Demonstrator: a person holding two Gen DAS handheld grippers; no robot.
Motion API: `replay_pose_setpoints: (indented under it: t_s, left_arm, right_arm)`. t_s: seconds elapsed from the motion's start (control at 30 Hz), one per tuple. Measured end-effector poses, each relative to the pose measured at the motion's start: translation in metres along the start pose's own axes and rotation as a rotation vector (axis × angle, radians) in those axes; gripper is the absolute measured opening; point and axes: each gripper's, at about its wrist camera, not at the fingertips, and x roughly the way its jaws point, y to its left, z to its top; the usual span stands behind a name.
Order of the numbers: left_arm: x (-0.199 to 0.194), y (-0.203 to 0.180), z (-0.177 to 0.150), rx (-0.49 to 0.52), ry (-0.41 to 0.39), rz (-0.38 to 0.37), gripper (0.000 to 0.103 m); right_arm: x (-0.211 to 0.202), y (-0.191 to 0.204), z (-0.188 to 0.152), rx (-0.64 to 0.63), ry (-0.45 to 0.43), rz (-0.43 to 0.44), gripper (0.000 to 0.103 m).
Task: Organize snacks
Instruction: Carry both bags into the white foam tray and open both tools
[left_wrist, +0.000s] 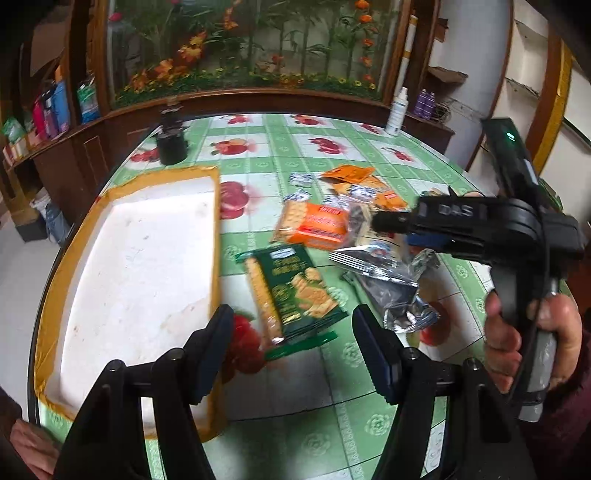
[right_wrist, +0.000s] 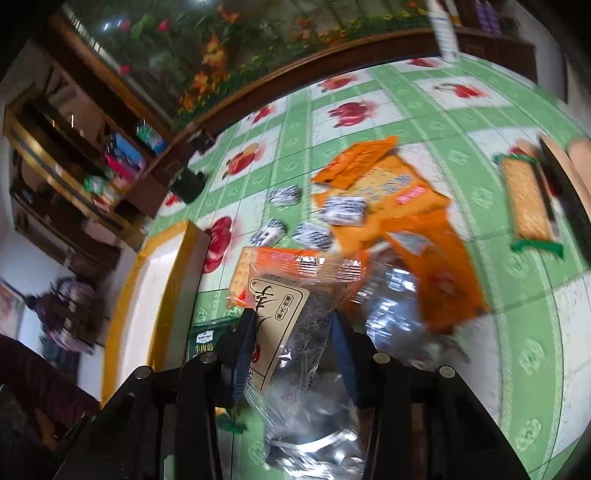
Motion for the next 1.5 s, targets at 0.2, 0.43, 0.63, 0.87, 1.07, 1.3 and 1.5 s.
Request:
replay_pose_setpoints:
  t_s: [0.2, 0.43, 0.63, 0.87, 1.07, 1.3, 1.5]
  left_arm:
    - [0.016, -0.023, 0.011, 0.037, 0.033, -0.081, 0.066]
    - [0.052, -0.069, 0.011, 0.059, 0.083, -0.146, 0.080]
    - [0.094, -0.095, 0.014, 0.097, 0.146, -0.112, 0.081]
    - [0.096, -0.095, 0.010, 0.103, 0.154, -0.097, 0.059]
    - [0.056, -0.062, 0.014, -0.007, 0.099, -0.140, 0.059]
    - [-0.015, 0.014, 0.012, -0.136, -0.022, -0.026, 0.059]
    - [-0.034, 0.102, -0.005, -0.284, -0.030, 0.166, 0.060]
  right_arm:
    - [-0.034, -0.047, -0.012, 0.074, -0.040, 0.031, 0.044]
    - [-0.065, -0.089, -0.019, 0.139, -0.091, 0.014, 0.044]
    - [-0.071, -0.106, -0.025, 0.156, -0.088, 0.008, 0.044]
    - [-0.077, -0.104, -0.032, 0.122, -0.097, 0.010, 0.044]
    - [-0.084, -0.085, -0.033, 0.076, -0.097, 0.046, 0.044]
    - [-0.073, -0.012, -0.031, -0.044, -0.038, 0.176, 0.044]
    - [-0.033, 0.083, -0.036, -0.181, 0.058, 0.286, 0.045]
